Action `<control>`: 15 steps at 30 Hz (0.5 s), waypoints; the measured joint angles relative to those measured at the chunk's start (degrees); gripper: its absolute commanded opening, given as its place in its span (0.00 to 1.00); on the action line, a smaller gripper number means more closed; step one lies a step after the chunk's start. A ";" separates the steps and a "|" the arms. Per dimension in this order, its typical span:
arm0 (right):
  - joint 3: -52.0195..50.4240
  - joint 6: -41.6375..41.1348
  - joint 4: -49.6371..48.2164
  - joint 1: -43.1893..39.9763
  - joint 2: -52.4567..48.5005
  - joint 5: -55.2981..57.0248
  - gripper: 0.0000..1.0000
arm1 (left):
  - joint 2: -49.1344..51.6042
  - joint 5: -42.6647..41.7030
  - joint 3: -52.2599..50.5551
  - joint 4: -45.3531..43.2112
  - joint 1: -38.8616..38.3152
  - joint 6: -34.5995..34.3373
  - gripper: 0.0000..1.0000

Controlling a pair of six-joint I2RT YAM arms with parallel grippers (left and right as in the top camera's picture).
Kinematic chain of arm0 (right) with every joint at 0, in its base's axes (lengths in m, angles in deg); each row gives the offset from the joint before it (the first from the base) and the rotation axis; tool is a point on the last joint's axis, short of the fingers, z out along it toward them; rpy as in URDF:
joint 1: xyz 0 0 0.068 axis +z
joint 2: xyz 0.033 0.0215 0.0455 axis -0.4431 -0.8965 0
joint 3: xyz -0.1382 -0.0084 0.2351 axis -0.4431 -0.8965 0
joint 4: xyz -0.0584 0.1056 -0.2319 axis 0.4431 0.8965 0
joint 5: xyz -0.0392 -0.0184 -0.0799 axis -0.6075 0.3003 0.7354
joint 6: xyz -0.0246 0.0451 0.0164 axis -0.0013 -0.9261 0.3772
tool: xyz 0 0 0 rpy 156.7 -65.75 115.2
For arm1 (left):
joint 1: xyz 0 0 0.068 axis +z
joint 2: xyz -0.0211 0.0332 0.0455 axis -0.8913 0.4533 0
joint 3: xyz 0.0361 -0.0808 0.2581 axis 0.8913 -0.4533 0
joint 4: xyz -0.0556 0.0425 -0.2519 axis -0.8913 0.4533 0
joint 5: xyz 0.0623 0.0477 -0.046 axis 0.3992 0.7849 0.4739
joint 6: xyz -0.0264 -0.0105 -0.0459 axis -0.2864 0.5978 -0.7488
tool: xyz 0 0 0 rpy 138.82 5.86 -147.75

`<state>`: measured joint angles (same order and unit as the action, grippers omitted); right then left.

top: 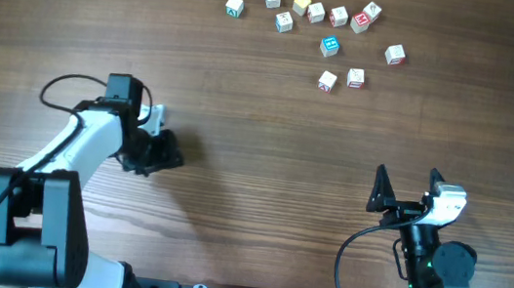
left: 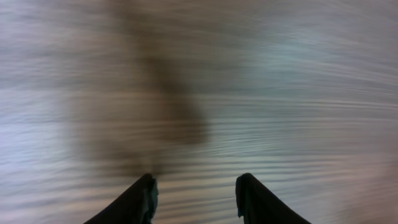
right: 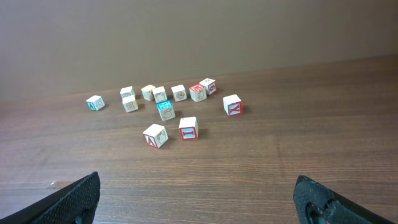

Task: Form a horizontal line
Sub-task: 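Lift the left gripper and reach back to the block cluster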

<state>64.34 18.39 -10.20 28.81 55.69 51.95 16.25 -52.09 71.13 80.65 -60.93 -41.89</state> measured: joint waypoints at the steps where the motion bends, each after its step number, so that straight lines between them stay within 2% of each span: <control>1: 0.00 0.00 0.00 0.00 0.00 0.00 1.00 | 0.00 -1.77 0.00 -0.90 -0.92 -0.02 0.51; 4: 0.00 0.00 0.00 0.00 0.00 0.02 1.00 | 0.00 -7.23 0.35 -5.73 -6.40 -1.57 0.61; 9: 0.00 0.00 0.00 0.00 0.00 0.00 1.00 | 0.22 -8.85 8.31 -11.21 -14.99 -4.96 0.73; 15: 0.00 0.00 0.00 0.00 0.00 0.00 1.00 | 0.28 -4.44 19.67 -17.27 -17.11 -7.58 0.75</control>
<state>64.34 18.39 -10.20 28.81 55.69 51.95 16.54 -56.53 90.80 63.38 -78.05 -49.48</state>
